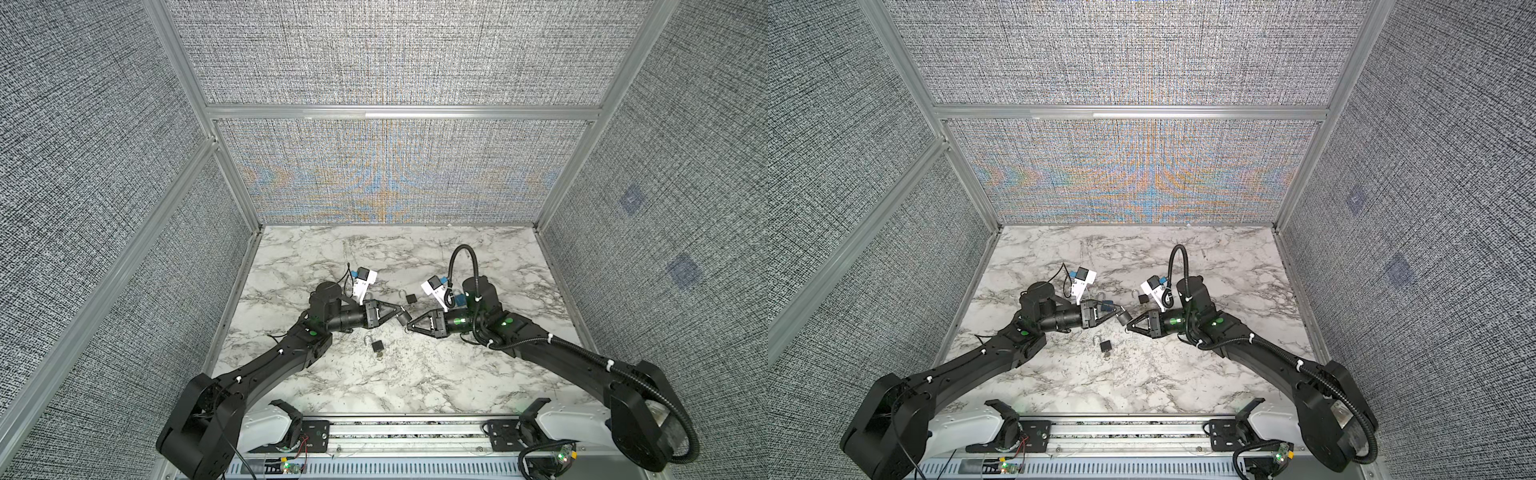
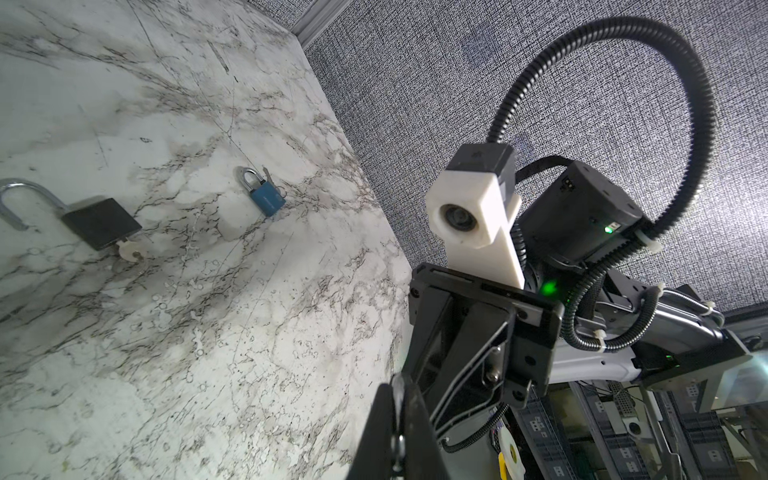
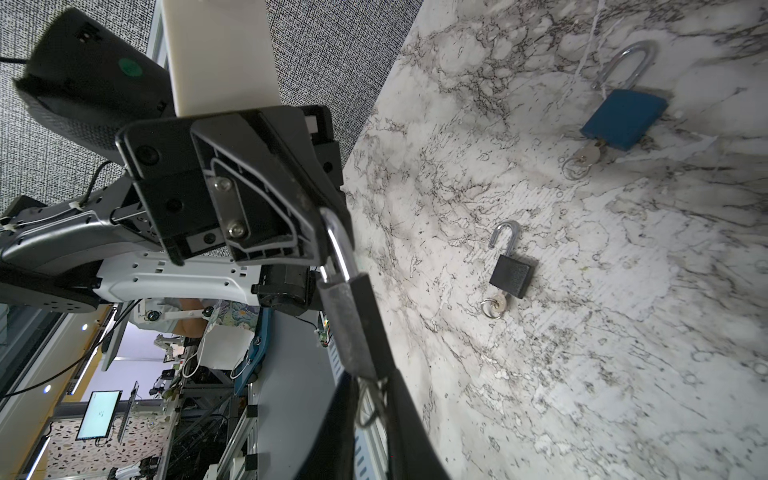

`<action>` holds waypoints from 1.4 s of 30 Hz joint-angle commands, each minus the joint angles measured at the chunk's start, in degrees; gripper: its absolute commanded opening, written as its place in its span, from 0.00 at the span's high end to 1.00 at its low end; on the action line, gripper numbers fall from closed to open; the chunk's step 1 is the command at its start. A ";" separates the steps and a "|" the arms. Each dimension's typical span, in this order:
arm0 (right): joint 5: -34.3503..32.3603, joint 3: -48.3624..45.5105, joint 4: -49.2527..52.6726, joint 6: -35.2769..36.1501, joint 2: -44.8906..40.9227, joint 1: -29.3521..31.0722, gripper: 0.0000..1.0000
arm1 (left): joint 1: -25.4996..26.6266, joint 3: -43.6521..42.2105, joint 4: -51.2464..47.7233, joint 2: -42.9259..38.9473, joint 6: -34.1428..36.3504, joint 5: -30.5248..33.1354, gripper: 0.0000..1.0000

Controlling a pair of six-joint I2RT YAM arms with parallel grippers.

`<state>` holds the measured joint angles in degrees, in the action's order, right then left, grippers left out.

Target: Lock with the key

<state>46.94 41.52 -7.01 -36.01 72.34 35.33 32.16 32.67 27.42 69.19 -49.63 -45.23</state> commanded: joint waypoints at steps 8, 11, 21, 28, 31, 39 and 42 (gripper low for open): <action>0.97 -2.26 -5.25 -2.48 0.24 0.05 1.00 | -0.08 0.28 4.38 0.06 -0.92 0.42 1.00; 1.08 -4.22 -7.49 -4.18 -0.24 0.05 1.00 | -0.07 0.36 5.18 -0.02 -1.39 0.92 1.00; -0.59 -9.49 -8.40 -6.01 -3.66 0.01 1.00 | -1.43 0.46 7.05 -0.97 -1.06 2.08 1.00; -2.65 -10.16 -4.68 -4.94 -6.45 -0.65 1.00 | -1.83 0.38 5.85 -0.99 -0.37 1.64 1.00; -5.77 -9.05 2.20 -2.73 -9.71 -2.88 1.00 | -1.54 1.31 1.07 0.26 2.11 1.57 1.00; -18.66 -5.83 25.17 0.63 -20.54 -14.68 1.00 | 5.50 5.08 -4.21 9.32 6.13 5.87 1.00; -17.72 -5.79 29.50 1.36 -23.56 -20.79 1.00 | 8.29 8.02 -2.86 14.99 5.91 6.02 1.00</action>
<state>31.55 35.38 13.96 -36.16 50.48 17.54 38.79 38.89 23.42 81.34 -44.84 -40.21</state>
